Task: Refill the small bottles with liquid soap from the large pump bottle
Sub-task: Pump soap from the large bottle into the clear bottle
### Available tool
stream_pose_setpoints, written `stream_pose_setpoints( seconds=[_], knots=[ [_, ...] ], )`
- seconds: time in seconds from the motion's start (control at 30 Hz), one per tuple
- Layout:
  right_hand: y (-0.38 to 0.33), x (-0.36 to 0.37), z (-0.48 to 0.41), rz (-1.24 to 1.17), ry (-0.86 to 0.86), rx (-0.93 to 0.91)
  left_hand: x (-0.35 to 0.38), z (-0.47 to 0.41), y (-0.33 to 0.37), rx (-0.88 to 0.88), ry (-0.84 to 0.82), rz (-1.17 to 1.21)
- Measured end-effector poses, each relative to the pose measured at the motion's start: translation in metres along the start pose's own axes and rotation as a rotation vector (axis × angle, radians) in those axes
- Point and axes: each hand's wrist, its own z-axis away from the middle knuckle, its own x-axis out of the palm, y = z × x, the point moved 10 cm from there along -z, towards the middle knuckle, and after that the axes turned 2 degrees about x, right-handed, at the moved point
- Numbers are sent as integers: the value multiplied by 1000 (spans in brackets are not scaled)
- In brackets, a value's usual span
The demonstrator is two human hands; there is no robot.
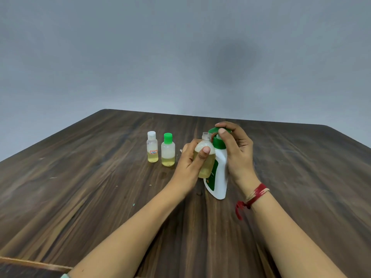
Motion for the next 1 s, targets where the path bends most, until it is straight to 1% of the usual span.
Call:
stream_pose_setpoints(
  seconds=[0.4, 0.73, 1.0],
  knots=[
    [-1, 1, 1, -43, -4, 0, 0, 1, 5, 16, 15, -7],
    [1, 0, 0, -4, 10, 14, 0, 1, 4, 4, 13, 1],
    [-2, 0, 1, -6, -1, -16, -2, 1, 4, 3, 30, -15]
  ],
)
